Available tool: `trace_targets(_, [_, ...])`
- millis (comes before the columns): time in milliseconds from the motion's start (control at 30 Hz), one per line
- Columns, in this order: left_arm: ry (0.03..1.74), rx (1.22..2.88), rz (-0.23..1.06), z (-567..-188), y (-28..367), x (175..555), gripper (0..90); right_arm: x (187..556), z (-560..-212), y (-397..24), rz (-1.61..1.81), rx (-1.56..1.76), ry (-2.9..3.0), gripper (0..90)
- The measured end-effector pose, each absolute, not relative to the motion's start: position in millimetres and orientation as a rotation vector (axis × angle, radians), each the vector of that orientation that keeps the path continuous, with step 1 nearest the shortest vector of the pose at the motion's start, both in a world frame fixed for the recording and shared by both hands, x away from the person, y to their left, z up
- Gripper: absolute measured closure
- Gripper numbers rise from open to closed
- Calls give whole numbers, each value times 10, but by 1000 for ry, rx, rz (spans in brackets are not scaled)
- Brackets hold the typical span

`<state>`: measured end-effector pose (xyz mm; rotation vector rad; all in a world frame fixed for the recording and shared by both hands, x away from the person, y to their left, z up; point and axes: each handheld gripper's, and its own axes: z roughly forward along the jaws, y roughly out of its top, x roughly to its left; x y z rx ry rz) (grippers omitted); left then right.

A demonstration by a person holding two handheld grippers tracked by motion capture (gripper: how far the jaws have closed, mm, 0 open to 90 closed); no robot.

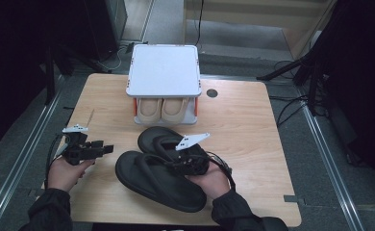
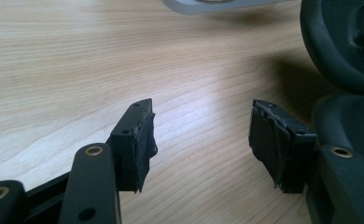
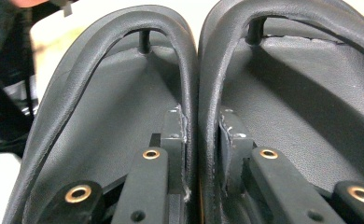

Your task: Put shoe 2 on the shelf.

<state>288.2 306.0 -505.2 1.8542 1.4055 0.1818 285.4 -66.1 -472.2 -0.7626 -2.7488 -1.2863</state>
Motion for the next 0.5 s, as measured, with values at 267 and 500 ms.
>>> trace_targets(267, [1446, 1834, 206, -5068, 3171, 2747, 404, 3009, -4779, -547, -1213, -648, -2756, 760])
trace_targets(500, [1482, 1814, 227, -5076, 3274, 2655, 404, 3147, -4755, -463, -1180, -546, -2769, 760])
